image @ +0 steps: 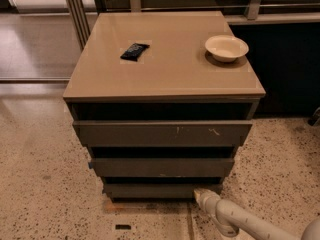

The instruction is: Close bottom drawer

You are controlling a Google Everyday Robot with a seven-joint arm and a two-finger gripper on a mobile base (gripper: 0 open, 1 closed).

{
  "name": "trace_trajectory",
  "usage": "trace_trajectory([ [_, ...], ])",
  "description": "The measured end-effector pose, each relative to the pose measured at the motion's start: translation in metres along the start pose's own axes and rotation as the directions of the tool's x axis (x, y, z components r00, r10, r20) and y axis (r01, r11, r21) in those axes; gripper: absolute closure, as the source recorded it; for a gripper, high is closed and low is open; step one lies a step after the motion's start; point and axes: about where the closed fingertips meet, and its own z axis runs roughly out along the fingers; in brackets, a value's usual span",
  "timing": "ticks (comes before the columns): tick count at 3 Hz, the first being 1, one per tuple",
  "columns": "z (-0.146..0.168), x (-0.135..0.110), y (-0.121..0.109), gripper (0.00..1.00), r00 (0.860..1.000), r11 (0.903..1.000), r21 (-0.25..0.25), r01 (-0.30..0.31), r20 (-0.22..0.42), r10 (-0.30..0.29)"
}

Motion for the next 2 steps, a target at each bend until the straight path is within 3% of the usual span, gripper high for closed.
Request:
trace_trajectory([
  [2, -0.0063, -0.0076, -0.0027, 1.00, 1.000, 0.9995, -0.029, 0.012, 0.002, -0.012],
])
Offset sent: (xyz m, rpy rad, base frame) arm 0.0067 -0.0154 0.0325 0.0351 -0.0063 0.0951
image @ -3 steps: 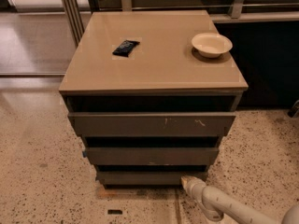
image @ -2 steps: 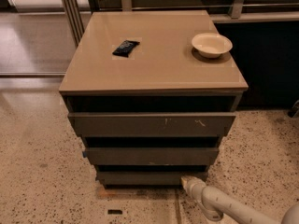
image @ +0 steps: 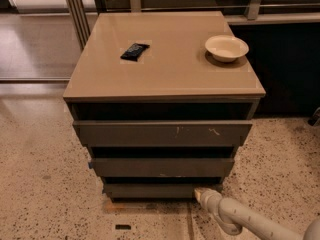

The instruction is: Close bottom drawer

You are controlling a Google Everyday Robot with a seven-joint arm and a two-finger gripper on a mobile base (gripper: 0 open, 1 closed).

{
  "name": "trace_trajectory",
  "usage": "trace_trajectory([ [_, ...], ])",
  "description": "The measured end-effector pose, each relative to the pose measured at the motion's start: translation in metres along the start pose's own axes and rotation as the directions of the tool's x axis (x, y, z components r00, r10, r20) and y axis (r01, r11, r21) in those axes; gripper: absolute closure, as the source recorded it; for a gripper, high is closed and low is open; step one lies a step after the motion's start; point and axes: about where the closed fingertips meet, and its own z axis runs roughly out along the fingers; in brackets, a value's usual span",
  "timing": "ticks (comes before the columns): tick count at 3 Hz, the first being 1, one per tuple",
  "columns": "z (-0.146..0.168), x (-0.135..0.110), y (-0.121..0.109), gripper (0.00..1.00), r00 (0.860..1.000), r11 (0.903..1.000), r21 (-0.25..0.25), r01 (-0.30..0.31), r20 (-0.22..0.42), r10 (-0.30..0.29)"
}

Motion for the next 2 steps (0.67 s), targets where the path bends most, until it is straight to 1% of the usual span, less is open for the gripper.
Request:
trace_trajectory([
  [1, -0.0040, -0.0004, -0.0016, 1.00, 1.000, 1.0000, -0.008, -0.001, -0.002, 0.001],
  [2, -0.0040, -0.0003, -0.0015, 0.83, 1.000, 1.0000, -0.008, -0.001, -0.002, 0.001],
])
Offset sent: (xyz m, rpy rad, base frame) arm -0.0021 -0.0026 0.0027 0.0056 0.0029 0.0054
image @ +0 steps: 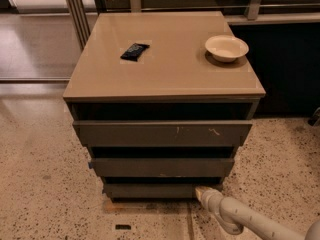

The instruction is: Close bottom drawer

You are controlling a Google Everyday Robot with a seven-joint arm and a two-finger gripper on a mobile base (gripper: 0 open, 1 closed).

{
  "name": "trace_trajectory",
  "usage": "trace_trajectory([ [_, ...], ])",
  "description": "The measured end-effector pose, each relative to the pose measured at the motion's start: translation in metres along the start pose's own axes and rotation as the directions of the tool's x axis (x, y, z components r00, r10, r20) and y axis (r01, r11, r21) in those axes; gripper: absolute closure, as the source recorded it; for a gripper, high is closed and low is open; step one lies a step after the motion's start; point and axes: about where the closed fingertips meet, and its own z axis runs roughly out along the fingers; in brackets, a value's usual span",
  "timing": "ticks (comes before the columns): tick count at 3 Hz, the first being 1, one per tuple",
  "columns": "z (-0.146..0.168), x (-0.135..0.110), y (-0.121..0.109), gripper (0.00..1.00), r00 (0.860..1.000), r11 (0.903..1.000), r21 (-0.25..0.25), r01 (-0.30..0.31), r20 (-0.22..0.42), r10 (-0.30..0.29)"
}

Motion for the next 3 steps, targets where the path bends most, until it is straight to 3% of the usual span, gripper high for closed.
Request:
trace_trajectory([
  [2, 0.000, 0.001, 0.002, 0.36, 1.000, 0.9999, -0.008, 0.008, 0.003, -0.008],
  [3, -0.016, 0.013, 0.003, 0.13, 1.000, 1.0000, 0.002, -0.002, 0.018, 0.002],
])
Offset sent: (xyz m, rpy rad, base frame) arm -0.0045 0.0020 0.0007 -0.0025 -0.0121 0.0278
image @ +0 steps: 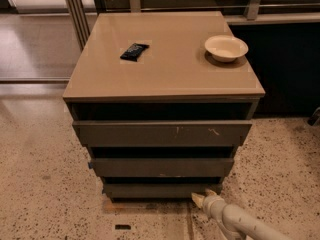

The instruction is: Close bottom drawer

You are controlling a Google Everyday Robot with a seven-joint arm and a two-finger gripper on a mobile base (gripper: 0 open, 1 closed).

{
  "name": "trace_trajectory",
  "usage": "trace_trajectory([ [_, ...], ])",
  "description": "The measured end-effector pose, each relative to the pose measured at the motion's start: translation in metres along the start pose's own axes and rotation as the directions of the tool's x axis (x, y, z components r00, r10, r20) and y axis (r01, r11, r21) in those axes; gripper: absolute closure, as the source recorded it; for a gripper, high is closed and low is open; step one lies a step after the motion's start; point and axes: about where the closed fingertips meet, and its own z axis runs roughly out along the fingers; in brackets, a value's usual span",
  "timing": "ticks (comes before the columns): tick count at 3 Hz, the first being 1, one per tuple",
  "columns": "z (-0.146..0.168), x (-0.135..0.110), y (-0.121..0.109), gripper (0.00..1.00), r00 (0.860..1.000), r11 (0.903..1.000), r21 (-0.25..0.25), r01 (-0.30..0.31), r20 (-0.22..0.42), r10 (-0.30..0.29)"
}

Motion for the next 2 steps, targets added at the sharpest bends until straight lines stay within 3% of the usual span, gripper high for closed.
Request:
trace_trajectory([
  [1, -0.0305, 0.0179, 0.0043, 0.00, 0.999, 0.9989, 0.036, -0.031, 0.031, 0.030],
  [2, -0.0305, 0.0179, 0.0043, 0.00, 0.999, 0.9989, 0.036, -0.031, 0.031, 0.030],
])
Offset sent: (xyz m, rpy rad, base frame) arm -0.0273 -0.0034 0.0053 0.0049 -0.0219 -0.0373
